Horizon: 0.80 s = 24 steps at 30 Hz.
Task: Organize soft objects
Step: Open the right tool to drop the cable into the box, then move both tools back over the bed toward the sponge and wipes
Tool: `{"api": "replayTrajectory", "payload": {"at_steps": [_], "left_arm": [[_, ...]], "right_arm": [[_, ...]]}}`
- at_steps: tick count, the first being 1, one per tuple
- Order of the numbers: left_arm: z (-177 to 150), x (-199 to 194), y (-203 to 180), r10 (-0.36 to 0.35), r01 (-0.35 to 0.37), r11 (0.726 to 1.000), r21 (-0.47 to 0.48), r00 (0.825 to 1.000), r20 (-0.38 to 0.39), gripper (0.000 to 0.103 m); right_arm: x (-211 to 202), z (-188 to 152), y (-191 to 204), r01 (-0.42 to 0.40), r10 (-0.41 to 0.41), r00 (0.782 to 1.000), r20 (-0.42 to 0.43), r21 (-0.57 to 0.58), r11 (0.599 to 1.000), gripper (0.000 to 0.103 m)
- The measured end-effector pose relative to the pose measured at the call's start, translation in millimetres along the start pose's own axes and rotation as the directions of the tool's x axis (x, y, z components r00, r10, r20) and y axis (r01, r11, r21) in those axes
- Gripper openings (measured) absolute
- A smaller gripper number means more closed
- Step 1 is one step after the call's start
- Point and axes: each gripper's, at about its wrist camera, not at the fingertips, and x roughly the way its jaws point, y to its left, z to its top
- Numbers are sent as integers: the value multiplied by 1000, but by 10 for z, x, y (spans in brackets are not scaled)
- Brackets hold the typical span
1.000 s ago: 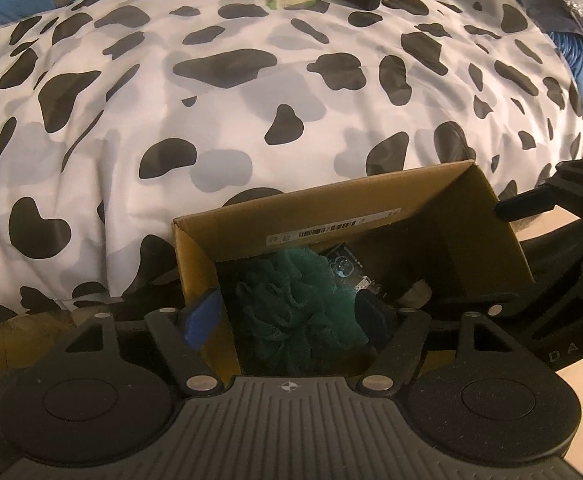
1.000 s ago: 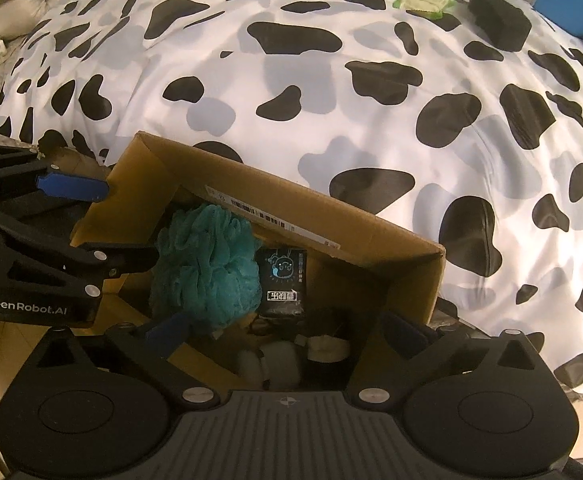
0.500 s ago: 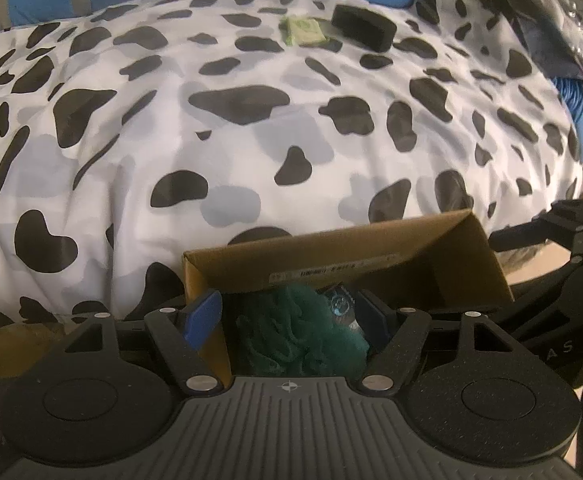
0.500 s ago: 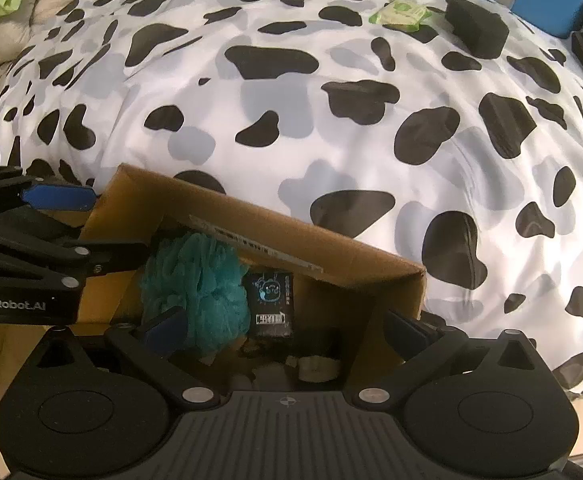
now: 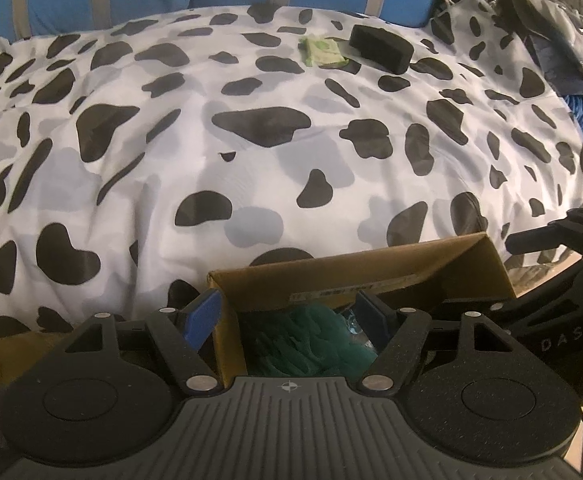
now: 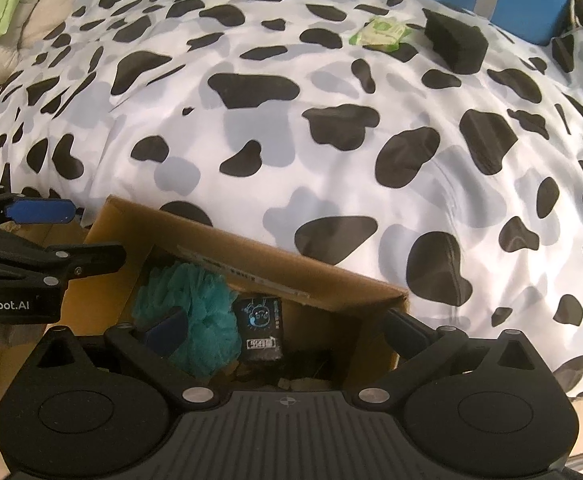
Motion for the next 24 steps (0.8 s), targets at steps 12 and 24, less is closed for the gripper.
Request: {"api": "replayTrajectory", "payload": {"at_steps": [12,24], "left_arm": [[156,39,-79,10,-11,999,37,1000,26,73],[326,161,-147,29,-33,995,96,999,36,73]], "right_arm": [[-77,49,-234,36,-41,997,58,75,997,103],[-47,154,-394,80,-88,993,83,95,992,103]]}}
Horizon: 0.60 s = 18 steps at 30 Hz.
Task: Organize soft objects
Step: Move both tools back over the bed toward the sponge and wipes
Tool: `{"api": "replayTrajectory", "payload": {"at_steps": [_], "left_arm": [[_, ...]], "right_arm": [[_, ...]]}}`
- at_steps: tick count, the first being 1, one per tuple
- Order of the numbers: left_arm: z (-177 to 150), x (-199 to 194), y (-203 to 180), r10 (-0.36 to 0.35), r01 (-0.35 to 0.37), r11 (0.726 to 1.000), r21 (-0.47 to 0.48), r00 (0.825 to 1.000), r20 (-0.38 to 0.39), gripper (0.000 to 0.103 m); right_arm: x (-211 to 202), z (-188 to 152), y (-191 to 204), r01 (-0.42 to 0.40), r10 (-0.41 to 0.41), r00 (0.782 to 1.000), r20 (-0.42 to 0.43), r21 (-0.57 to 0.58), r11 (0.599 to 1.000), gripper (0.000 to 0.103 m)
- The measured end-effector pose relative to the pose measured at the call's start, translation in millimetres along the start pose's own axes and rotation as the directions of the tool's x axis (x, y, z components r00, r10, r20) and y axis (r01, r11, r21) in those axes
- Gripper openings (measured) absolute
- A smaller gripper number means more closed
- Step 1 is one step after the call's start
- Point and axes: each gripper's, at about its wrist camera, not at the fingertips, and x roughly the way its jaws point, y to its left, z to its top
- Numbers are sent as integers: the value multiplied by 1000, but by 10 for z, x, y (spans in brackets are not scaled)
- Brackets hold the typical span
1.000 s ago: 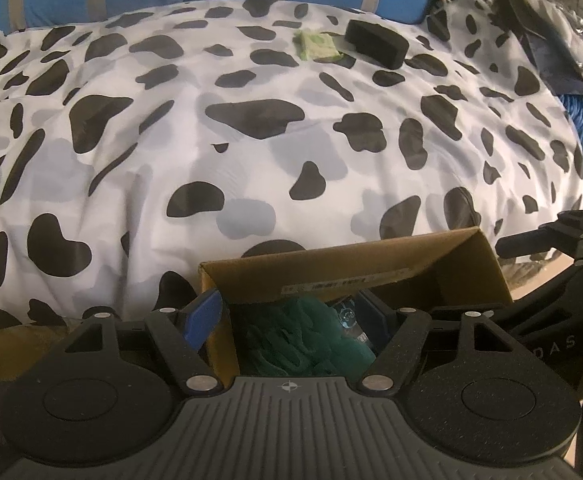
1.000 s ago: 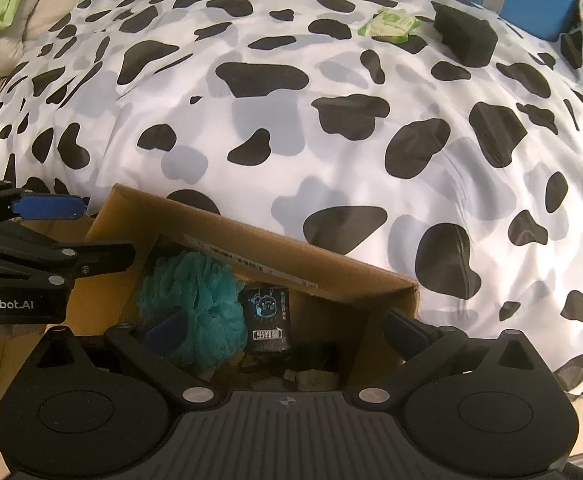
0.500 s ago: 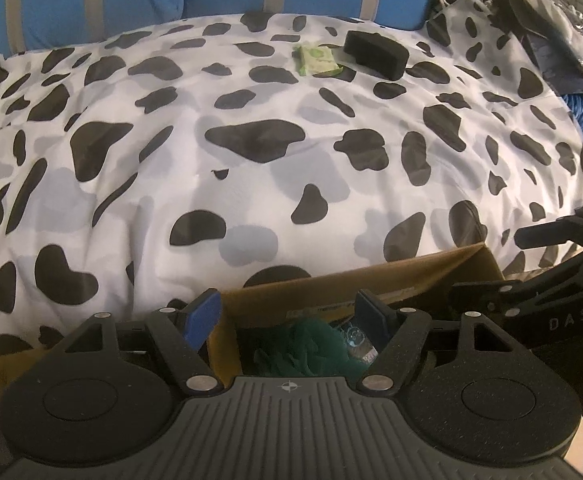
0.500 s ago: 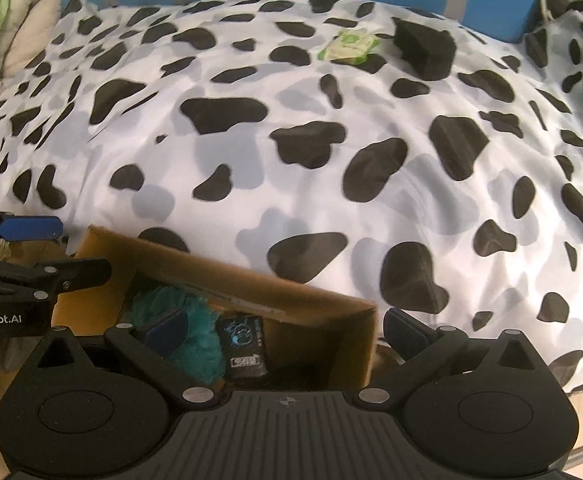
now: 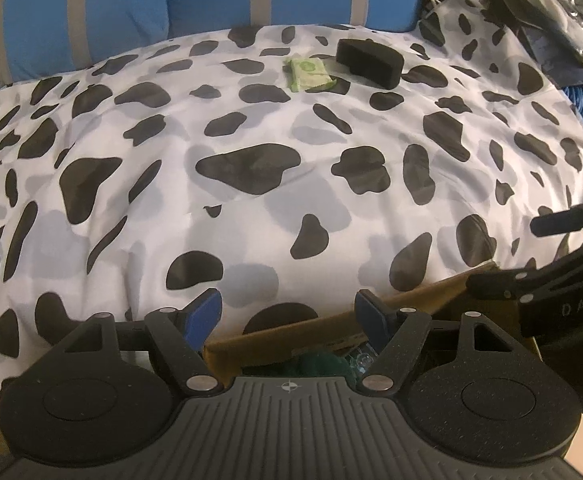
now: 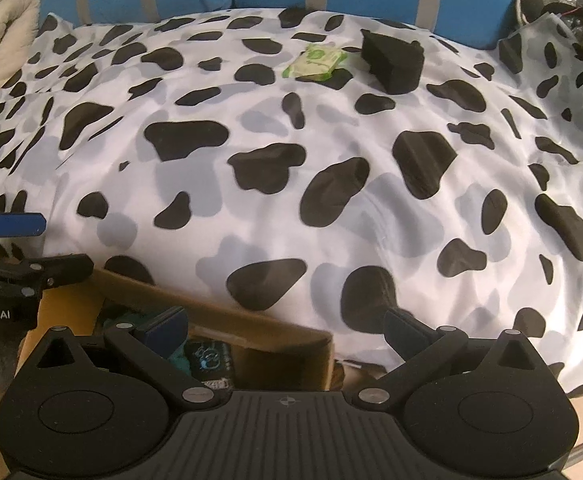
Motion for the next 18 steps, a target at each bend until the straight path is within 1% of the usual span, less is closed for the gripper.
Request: {"api": "replayTrajectory", "payload": {"at_steps": [7,11,18], "left_arm": [[110,117,-2,3,-4,1000,27,1000,12,73],[175,176,31,0,-1,1000,22,1000,10,73],[288,268,68,-4,4,1000,28,1000,13,73]], "right_arm": [[45,110,-87,17,-17,999,35,13,1000,103],[118,184,-143,40,-41,999,32,10,999,103],[214,330,-223,51,-51,998,42,5,999,103]]}}
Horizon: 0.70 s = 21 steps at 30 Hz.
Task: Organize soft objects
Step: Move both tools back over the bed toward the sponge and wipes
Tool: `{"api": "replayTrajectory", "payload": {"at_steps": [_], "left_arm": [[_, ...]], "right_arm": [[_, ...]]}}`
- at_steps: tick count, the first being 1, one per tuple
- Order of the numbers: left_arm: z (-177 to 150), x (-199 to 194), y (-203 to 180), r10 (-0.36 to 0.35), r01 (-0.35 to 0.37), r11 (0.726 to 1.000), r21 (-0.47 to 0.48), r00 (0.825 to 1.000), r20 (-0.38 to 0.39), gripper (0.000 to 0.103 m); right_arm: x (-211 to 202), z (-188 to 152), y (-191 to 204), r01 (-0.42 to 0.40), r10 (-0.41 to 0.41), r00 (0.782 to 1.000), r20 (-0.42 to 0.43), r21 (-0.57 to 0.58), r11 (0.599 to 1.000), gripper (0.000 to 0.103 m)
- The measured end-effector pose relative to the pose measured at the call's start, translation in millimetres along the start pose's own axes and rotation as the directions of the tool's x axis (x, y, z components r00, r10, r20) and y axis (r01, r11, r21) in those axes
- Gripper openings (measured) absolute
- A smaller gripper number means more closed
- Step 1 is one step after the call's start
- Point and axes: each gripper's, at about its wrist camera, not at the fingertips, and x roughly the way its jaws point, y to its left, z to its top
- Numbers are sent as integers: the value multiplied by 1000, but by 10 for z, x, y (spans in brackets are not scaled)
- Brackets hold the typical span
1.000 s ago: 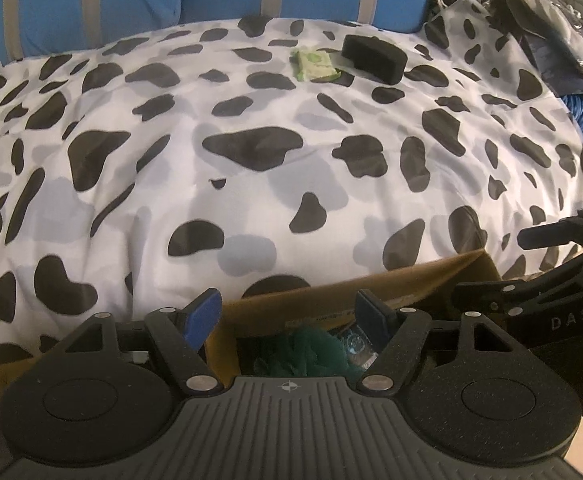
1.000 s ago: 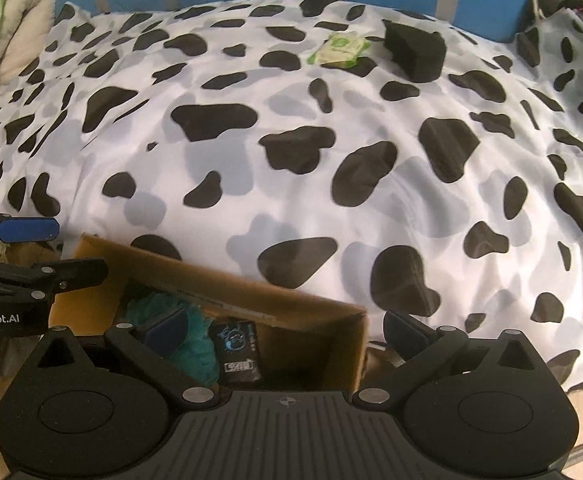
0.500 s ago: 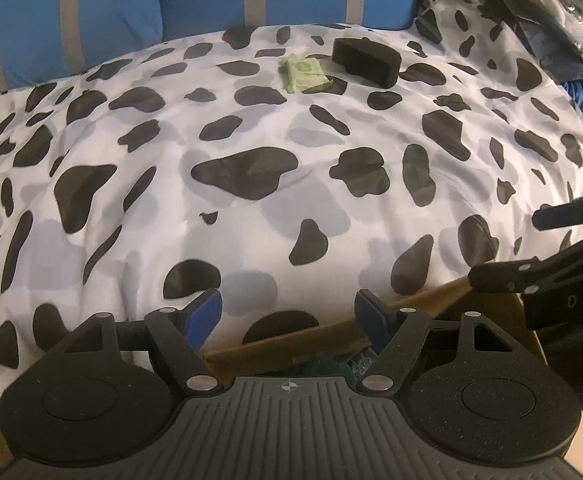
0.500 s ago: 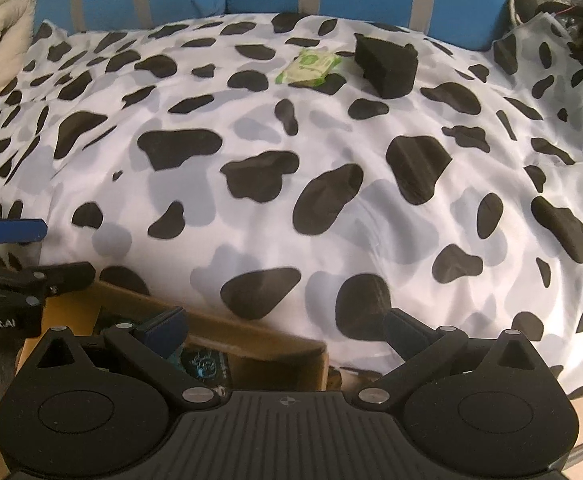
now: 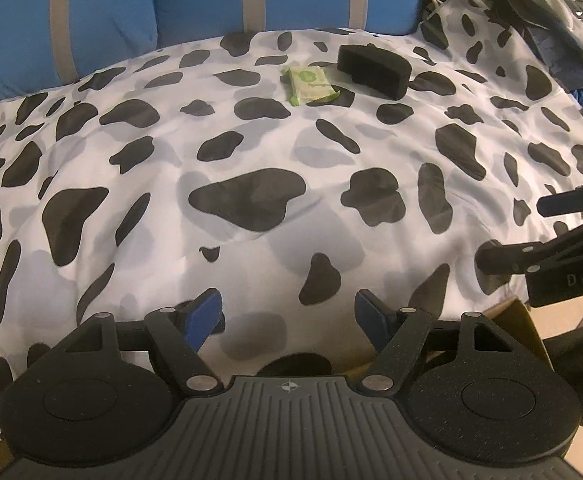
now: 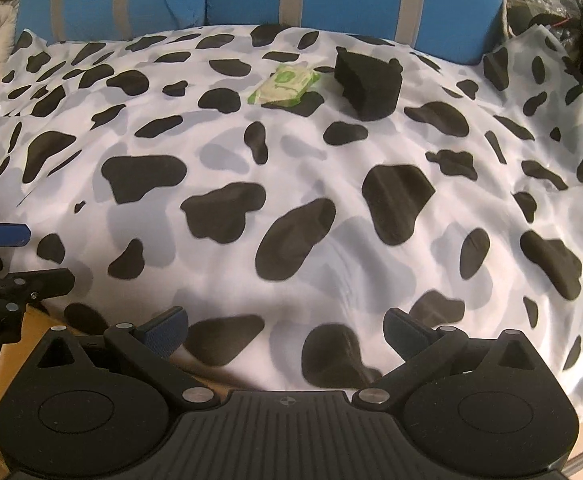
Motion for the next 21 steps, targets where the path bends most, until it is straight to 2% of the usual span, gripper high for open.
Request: {"api": "replayTrajectory", "payload": {"at_steps": [21], "left_arm": [[419,332,21,11,-12,999,44,1000,21,74]], "right_arm": [[333,489,-302,27,-28,998,55,10,1000,103]]}}
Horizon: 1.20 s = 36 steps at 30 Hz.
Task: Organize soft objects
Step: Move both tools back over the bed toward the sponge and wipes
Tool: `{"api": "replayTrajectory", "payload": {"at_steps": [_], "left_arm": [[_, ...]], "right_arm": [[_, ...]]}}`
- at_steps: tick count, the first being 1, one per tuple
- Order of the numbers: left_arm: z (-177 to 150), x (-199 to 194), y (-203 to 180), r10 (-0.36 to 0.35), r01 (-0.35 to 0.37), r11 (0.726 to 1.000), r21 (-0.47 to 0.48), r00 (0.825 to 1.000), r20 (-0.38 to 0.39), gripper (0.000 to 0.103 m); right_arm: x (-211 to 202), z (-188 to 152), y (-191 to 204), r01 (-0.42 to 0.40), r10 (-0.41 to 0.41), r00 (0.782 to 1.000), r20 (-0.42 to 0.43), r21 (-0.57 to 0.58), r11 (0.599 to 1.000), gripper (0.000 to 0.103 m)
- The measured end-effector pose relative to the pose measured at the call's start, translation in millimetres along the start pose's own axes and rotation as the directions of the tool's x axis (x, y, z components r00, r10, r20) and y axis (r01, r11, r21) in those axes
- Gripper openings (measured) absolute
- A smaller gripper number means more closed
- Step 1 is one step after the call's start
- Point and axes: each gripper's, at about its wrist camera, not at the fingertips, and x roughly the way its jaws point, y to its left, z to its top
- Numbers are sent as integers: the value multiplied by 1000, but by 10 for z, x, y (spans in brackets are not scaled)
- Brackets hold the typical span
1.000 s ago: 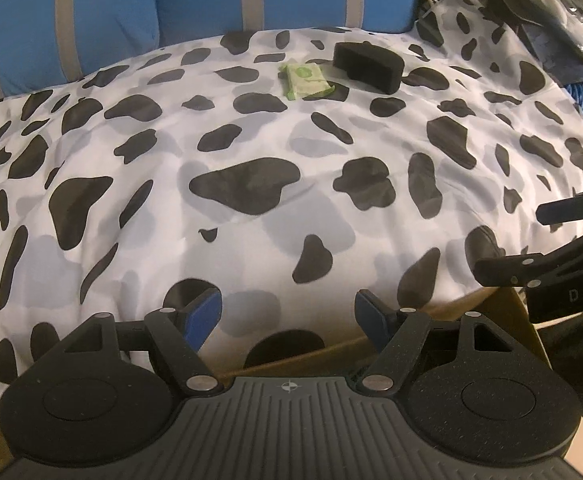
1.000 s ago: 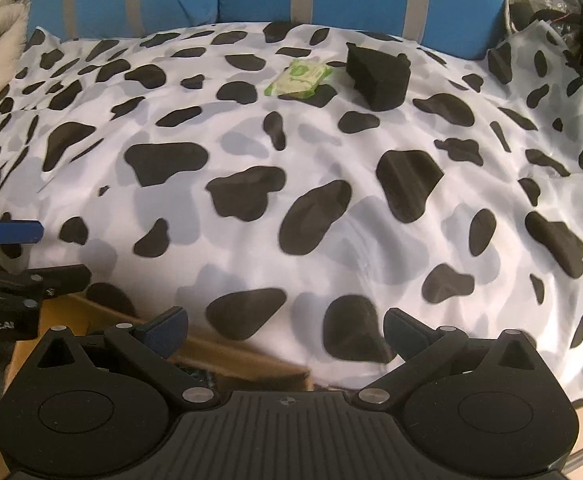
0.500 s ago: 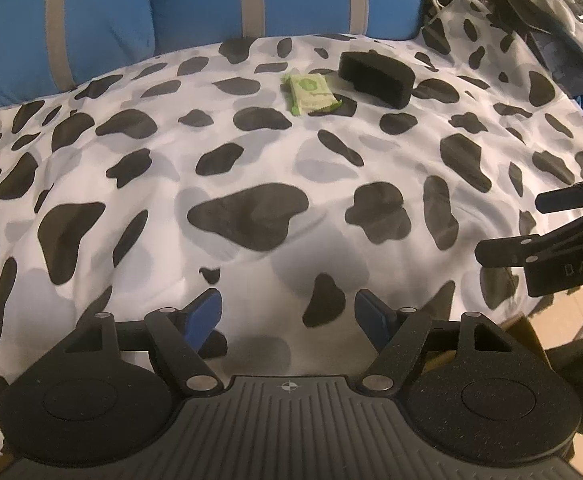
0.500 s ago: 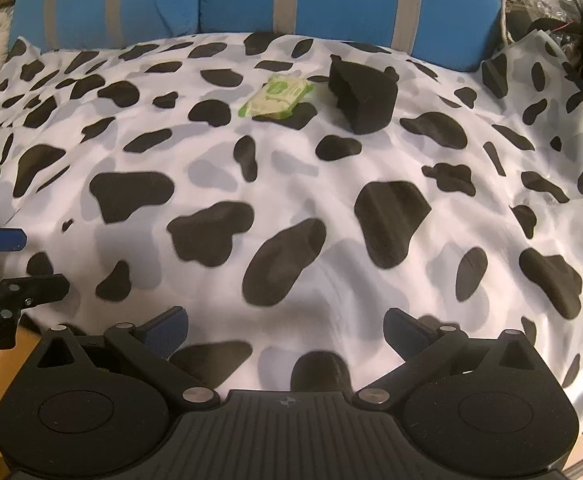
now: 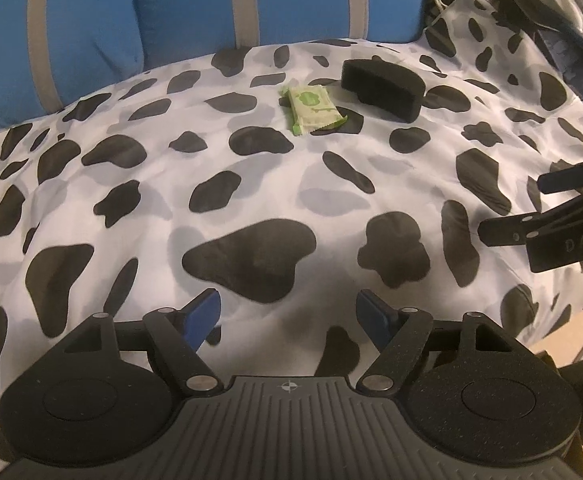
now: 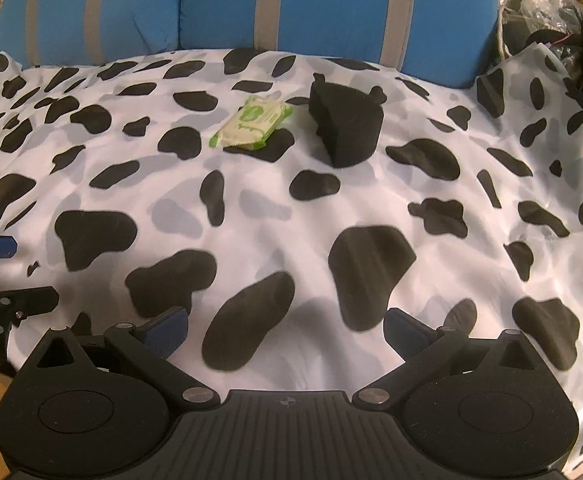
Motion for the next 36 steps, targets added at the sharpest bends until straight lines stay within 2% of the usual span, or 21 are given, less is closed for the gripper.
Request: {"api": "replayTrajectory", "payload": {"at_steps": [18,29,36], "left_arm": [[333,320,-23,-7,7,1000,27,1000,-16,76],[392,440,14,-3,5,1000,23,997,-73,76],[421,427,52,-3,3,1000,1,997,-77,76]], "right_arm": [[294,345,-220,36,-36,999,15,-1,999,103],[594,428,-210,37,-39,998,-52,-37,999,103],[703,552,-272,48,-48,999,-23,-1,999,103]]}}
